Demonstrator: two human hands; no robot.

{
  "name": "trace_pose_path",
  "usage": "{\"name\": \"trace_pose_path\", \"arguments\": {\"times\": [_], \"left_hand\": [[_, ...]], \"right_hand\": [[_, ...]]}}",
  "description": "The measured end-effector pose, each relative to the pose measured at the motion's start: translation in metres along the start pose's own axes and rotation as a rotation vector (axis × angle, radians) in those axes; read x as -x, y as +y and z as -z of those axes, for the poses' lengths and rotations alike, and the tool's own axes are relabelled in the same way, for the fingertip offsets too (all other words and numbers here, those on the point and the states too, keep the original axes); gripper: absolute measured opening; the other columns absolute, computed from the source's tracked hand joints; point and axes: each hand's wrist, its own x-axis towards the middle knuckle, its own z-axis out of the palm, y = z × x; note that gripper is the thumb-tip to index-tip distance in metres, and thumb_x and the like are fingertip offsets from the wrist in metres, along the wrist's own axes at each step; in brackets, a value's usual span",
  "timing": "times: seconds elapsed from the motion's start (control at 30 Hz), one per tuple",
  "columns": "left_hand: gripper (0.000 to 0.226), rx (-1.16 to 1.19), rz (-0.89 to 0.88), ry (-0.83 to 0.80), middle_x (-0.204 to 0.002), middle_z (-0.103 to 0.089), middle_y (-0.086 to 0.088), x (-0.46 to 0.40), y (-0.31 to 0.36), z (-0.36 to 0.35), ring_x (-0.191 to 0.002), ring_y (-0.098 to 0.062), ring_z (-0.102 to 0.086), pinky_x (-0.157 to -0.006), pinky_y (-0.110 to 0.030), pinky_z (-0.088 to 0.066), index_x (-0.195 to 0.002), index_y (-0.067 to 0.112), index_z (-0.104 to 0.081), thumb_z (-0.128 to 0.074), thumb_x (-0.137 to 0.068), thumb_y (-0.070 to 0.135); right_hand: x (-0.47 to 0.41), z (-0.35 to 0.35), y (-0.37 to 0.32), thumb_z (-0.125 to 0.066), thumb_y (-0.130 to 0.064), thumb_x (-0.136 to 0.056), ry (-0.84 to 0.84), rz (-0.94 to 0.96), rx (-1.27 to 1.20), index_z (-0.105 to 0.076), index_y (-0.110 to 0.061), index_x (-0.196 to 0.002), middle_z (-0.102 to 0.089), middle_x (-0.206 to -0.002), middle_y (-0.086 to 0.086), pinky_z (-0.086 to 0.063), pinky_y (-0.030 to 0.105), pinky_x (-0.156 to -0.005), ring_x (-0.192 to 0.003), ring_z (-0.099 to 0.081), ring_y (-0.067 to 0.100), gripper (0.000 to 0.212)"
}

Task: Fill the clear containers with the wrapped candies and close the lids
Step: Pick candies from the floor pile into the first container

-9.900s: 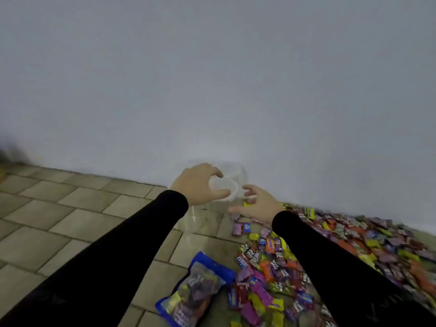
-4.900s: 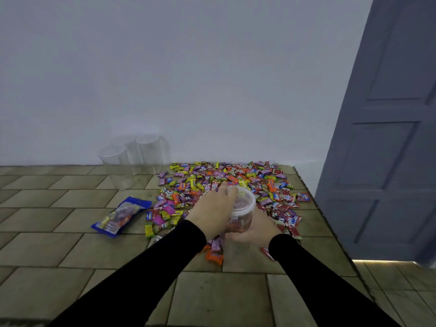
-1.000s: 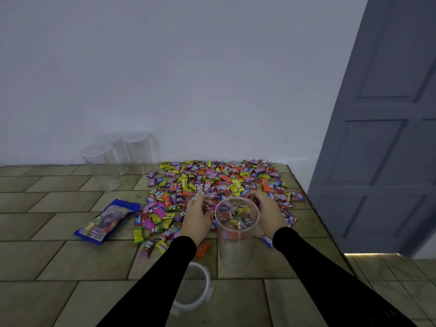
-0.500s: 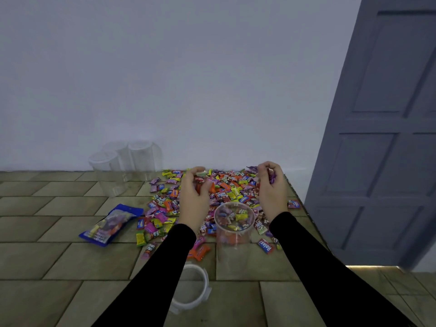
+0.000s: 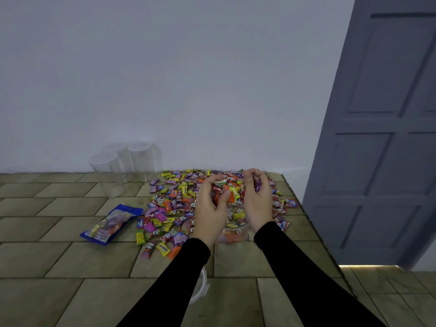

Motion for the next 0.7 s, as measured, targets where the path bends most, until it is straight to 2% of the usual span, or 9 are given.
{"name": "trace_pose_path", "arguments": {"times": [0.17,0.27,0.3,0.4,0.5,0.6,0.7], "left_hand": [[0.026,0.034,0.009,0.024,-0.105,-0.054,0.012,0.0013,-0.0001,-0.0027,-0.080,0.000,-0.050,-0.072,-0.011,-0.041,-0.111,0.023,-0.052,-0.059,-0.093,0.006],[0.023,0.072,0.022,0.025,-0.101,-0.055,0.014,0.0014,-0.0010,-0.0034,-0.078,-0.005,-0.052,-0.070,-0.018,-0.045,-0.110,0.027,-0.052,-0.058,-0.091,0.015],[0.023,0.079,0.021,0.028,-0.100,-0.055,0.014,0.0022,-0.0009,-0.0034,-0.077,-0.007,-0.053,-0.070,-0.020,-0.046,-0.111,0.026,-0.052,-0.057,-0.090,0.017],[0.021,0.090,0.014,0.048,-0.093,-0.054,0.009,0.0051,0.0032,-0.0037,-0.072,-0.001,-0.051,-0.066,-0.014,-0.043,-0.111,0.018,-0.052,-0.058,-0.093,0.010],[0.020,0.144,0.045,0.052,-0.080,-0.050,0.006,0.0066,0.0061,-0.0055,-0.062,-0.008,-0.048,-0.058,-0.021,-0.042,-0.102,0.019,-0.050,-0.060,-0.092,0.005],[0.014,0.194,0.068,0.048,-0.076,-0.049,0.011,0.0073,0.0043,-0.0071,-0.064,-0.014,-0.049,-0.059,-0.029,-0.043,-0.093,0.021,-0.049,-0.062,-0.088,0.019],[0.023,0.222,0.048,0.037,-0.079,-0.055,0.005,0.0086,0.0020,-0.0068,-0.068,-0.019,-0.053,-0.064,-0.037,-0.046,-0.086,0.015,-0.048,-0.060,-0.082,0.035]], "right_hand": [[0.0019,-0.0046,0.0036,-0.055,-0.025,-0.096,0.004,0.029,0.053,-0.056,-0.016,-0.091,-0.048,-0.070,-0.009,-0.037,0.013,-0.060,-0.060,-0.043,0.000,0.011],[0.0020,-0.0048,0.0043,-0.054,-0.027,-0.096,0.019,0.017,0.047,-0.057,-0.013,-0.094,-0.048,-0.070,-0.009,-0.037,0.013,-0.059,-0.059,-0.044,-0.001,0.014],[0.0021,-0.0050,0.0046,-0.054,-0.027,-0.096,0.017,0.014,0.054,-0.057,-0.014,-0.094,-0.049,-0.071,-0.009,-0.037,0.013,-0.060,-0.059,-0.044,-0.002,0.014],[0.0028,-0.0057,0.0049,-0.054,-0.030,-0.096,0.005,0.005,0.073,-0.056,-0.022,-0.092,-0.053,-0.077,-0.012,-0.040,0.014,-0.066,-0.065,-0.047,-0.004,0.009],[0.0034,-0.0057,0.0048,-0.054,-0.030,-0.096,0.000,-0.011,0.070,-0.055,-0.026,-0.090,-0.054,-0.080,-0.012,-0.040,0.009,-0.067,-0.067,-0.048,-0.007,0.007],[0.0033,-0.0053,0.0043,-0.054,-0.029,-0.096,0.000,-0.010,0.076,-0.055,-0.024,-0.091,-0.053,-0.078,-0.010,-0.038,0.009,-0.063,-0.064,-0.047,-0.006,0.007],[0.0024,-0.0059,0.0053,-0.054,-0.028,-0.097,0.011,-0.001,0.065,-0.055,-0.023,-0.091,-0.052,-0.077,-0.010,-0.039,0.011,-0.064,-0.064,-0.046,-0.004,0.007]]}}
